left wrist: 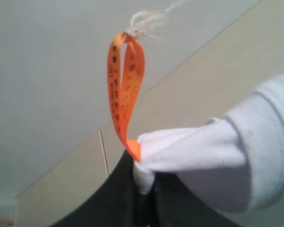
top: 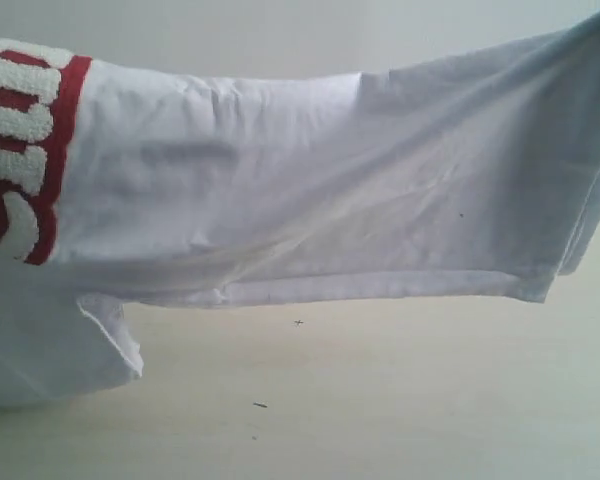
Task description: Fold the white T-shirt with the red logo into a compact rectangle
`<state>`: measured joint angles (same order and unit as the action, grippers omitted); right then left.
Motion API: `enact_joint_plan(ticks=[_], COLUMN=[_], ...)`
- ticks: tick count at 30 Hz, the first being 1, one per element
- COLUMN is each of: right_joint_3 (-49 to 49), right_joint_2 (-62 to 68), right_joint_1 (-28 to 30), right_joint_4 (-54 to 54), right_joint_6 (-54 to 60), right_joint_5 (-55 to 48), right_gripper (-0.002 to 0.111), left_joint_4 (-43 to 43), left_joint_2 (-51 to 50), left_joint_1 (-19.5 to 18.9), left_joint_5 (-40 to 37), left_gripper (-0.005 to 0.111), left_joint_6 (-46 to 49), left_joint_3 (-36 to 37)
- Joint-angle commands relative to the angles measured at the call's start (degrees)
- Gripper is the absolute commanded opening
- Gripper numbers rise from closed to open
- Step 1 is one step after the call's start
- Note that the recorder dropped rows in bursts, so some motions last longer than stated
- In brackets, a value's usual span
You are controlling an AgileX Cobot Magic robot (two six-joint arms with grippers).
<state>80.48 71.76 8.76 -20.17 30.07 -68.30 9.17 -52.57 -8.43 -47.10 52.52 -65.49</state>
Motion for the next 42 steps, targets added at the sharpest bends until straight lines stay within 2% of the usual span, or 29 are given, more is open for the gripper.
enact_joint_plan(ticks=[1, 6, 9, 11, 16, 18, 20, 24, 26, 30, 32, 34, 37, 39, 41, 42], right_joint_3=[-1.08, -2.21, -0.22, 2.59, 8.81, 11.07, 13.85, 19.03, 21.08, 24.69, 25.90, 26.16, 26.16, 26.16, 26.16, 26.16], right_joint_2=[4.11, 15.37, 23.74, 29.42, 40.10, 43.43, 46.59, 50.17, 50.58, 50.70, 50.82, 51.04, 52.75, 54.23, 55.80, 56.72], right_joint_1=[-0.06, -0.06, -0.06, -0.06, -0.06, -0.06, -0.06, -0.06, -0.06, -0.06, -0.06, -0.06, -0.49, -1.31, -2.26, -2.88], right_joint_4=[-0.13, 3.78, 6.67, 7.66, 7.10, 7.10, 7.10, 7.21, 7.21, 6.14, 2.06, -2.81, -8.52, -8.05, -7.86, -7.86], right_joint_6=[-8.31, -10.55, -9.49, -9.35, -8.53, -8.53, -8.53, -9.09, -10.52, -10.88, -10.66, -8.38, -4.44, -3.99, -4.22, -4.22], right_joint_5=[-1.67, -1.67, -1.67, -1.18, 13.37, 16.31, 18.14, 20.74, 22.09, 21.76, 20.54, 18.91, 14.69, 12.34, 10.45, 9.49], right_gripper=[0.000, 0.000, 0.000, 0.000, 0.000, 0.004, 0.014, 0.035, 0.042, 0.042, 0.041, 0.035, 0.016, 0.000, 0.000, 0.000], left_joint_4=[5.69, 8.88, 7.42, 7.97, 13.38, 13.52, 13.28, 10.98, 10.98, 10.98, 12.07, 14.46, 16.68, 16.48, 15.38, 15.22], left_joint_2=[-4.47, -16.95, -25.79, -31.44, -43.11, -46.72, -49.87, -53.34, -53.85, -53.94, -53.68, -53.16, -52.62, -52.62, -53.33, -53.94], left_joint_1=[-0.13, -0.13, -0.13, -0.13, -0.13, -0.13, -0.13, -0.13, -0.13, -0.13, -0.13, -0.13, -0.13, 0.12, 0.77, 1.39], left_joint_5=[-1.06, -6.23, -3.48, 4.50, 28.62, 35.70, 41.58, 48.69, 51.50, 56.80, 59.82, 61.22, 57.99, 51.89, 44.12, 40.04], left_gripper=[0.000, 0.000, 0.000, 0.000, 0.000, 0.000, 0.001, 0.020, 0.036, 0.067, 0.073, 0.072, 0.058, 0.035, 0.001, 0.002], left_joint_6=[-0.19, 8.16, 12.64, 14.45, 15.11, 15.11, 15.34, 16.15, 16.01, 12.93, 8.82, 4.44, -5.64, -9.74, -9.75, -9.25], left_joint_3=[-0.03, -0.03, -0.03, -0.03, -0.03, -0.03, -0.03, -0.03, -0.03, -0.03, -0.03, -0.03, -0.03, -0.19, -0.87, -1.44])
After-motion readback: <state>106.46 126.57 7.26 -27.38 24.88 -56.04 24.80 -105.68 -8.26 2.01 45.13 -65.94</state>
